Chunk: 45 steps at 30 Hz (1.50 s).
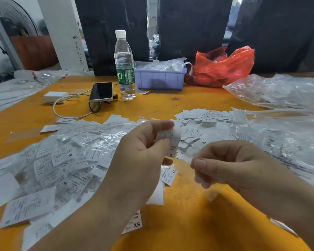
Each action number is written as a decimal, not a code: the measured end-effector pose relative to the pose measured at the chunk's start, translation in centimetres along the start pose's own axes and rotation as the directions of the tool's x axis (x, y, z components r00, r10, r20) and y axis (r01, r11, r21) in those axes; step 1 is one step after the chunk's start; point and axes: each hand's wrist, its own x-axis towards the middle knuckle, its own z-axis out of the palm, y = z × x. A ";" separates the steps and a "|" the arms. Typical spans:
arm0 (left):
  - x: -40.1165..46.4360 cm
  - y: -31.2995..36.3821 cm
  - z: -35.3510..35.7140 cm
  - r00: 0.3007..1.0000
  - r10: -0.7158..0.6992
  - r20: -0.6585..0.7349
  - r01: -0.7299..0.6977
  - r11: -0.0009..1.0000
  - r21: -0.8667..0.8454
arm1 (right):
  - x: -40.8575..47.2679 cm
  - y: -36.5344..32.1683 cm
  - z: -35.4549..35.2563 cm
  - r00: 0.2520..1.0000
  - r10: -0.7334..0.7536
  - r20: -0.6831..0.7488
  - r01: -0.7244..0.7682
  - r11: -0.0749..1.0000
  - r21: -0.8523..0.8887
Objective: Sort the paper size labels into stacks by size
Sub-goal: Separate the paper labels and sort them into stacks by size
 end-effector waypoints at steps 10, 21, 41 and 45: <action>-0.1 0.9 0.4 0.993 -0.108 -0.045 0.080 0.908 -0.411 | 0.1 0.5 1.1 0.998 0.024 -0.059 -0.027 0.999 -0.045; -0.4 0.9 1.0 0.993 -0.102 0.060 0.118 0.896 -0.427 | 0.1 0.3 1.4 0.996 0.009 -0.087 -0.014 0.998 -0.055; -0.2 0.5 1.4 0.953 -0.254 0.168 0.302 0.857 -0.418 | 0.1 0.5 1.0 0.986 -0.103 -0.135 0.082 0.985 -0.152; -0.1 0.6 1.2 0.937 -0.289 0.197 0.348 0.821 -0.452 | 0.0 0.6 1.0 0.985 -0.099 -0.139 0.071 0.978 -0.195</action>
